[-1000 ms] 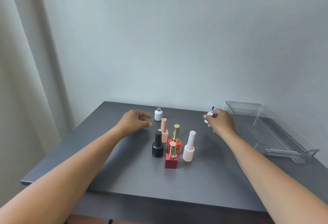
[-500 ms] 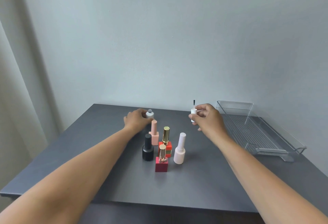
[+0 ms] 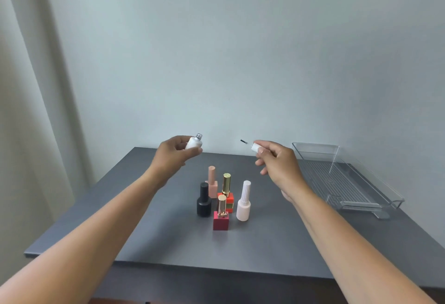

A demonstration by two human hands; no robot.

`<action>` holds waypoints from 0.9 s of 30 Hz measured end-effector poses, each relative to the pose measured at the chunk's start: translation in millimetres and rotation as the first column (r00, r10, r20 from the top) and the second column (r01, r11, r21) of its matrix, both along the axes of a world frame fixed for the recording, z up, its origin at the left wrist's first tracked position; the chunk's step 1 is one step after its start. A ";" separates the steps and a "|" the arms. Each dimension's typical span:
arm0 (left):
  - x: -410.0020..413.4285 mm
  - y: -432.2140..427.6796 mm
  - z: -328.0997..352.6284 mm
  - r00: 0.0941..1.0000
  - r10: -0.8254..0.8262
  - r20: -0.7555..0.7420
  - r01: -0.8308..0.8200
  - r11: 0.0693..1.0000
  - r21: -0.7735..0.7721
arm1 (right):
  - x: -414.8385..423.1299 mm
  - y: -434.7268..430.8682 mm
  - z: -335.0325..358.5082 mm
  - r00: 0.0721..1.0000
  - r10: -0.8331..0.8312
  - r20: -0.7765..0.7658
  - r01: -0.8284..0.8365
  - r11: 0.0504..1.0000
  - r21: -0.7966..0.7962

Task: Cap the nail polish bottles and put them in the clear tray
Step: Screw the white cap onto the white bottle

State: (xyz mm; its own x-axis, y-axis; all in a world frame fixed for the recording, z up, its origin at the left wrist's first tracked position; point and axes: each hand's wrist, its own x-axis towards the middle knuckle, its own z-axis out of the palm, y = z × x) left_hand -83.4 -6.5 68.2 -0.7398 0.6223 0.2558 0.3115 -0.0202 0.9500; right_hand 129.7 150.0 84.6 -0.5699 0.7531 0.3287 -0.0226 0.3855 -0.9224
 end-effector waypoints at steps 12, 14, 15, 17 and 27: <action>63.7 -43.8 33.8 0.988 -0.121 -0.096 0.126 0.991 0.047 | 19.2 -54.7 35.8 0.982 0.107 -0.157 -0.090 0.990 0.110; 68.9 -45.7 35.5 0.986 -0.126 -0.105 0.132 0.990 0.046 | 23.2 -57.1 36.9 0.984 0.101 -0.147 -0.082 0.989 0.127; 70.9 -46.3 36.2 0.986 -0.129 -0.110 0.134 0.990 0.045 | 24.7 -57.9 37.5 0.985 0.097 -0.142 -0.078 0.988 0.132; 75.0 -47.3 37.5 0.984 -0.133 -0.118 0.138 0.990 0.039 | 28.1 -59.5 38.9 0.988 0.085 -0.126 -0.066 0.987 0.143; 86.3 -47.9 43.9 0.978 -0.127 -0.168 0.129 0.992 0.004 | 38.7 -66.8 46.8 0.991 0.090 -0.096 -0.068 0.976 0.208</action>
